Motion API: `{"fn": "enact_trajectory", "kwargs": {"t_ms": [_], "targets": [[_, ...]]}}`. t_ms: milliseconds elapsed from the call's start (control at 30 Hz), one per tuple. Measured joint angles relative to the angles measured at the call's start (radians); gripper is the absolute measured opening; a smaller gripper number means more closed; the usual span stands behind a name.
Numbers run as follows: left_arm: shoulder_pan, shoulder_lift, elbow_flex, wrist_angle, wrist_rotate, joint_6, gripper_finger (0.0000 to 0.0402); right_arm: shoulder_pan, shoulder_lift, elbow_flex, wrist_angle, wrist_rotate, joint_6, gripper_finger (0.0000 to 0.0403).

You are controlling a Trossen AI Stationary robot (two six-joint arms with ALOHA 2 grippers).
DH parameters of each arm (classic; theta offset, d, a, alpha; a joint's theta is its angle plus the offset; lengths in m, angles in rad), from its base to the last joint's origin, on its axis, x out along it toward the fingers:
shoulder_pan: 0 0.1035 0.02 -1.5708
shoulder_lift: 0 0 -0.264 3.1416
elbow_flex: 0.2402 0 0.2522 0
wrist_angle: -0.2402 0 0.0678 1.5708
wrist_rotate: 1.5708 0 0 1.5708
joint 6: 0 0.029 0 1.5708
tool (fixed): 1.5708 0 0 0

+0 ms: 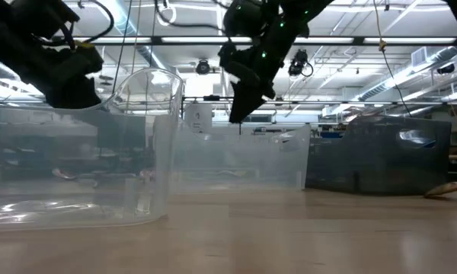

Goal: Sort silverware by color (type)
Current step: Put the blue spoon into the top transparent bin

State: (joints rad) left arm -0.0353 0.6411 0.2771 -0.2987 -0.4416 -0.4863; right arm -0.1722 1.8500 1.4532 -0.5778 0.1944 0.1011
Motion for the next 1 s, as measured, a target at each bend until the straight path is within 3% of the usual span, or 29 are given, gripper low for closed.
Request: {"fn": "enact_trajectory", "kwargs": {"t_ms": [233, 367, 467, 767, 1000], "targets": [[0.0, 0.13, 0.073, -0.025, 0.0, -0.052, 0.0144, 0.017, -0.109, -0.103, 0.133, 0.029, -0.006, 0.0107], [0.001, 0.192, 0.084, -0.007, -0.014, -0.004, 0.0144, 0.029, -0.152, -0.142, 0.164, 0.052, -0.041, 0.0107], [0.018, 0.244, 0.085, 0.048, -0.054, 0.008, 0.0144, 0.033, -0.183, -0.169, 0.202, 0.062, -0.064, 0.0107], [0.094, 0.401, 0.084, 0.306, -0.048, 0.086, 0.0144, 0.008, -0.292, -0.362, 0.387, 0.068, -0.104, 0.0107], [0.236, 0.495, 0.093, 0.415, 0.087, 0.105, 0.0144, -0.033, -0.375, -0.479, 0.522, 0.0, -0.127, 0.0107]]}}
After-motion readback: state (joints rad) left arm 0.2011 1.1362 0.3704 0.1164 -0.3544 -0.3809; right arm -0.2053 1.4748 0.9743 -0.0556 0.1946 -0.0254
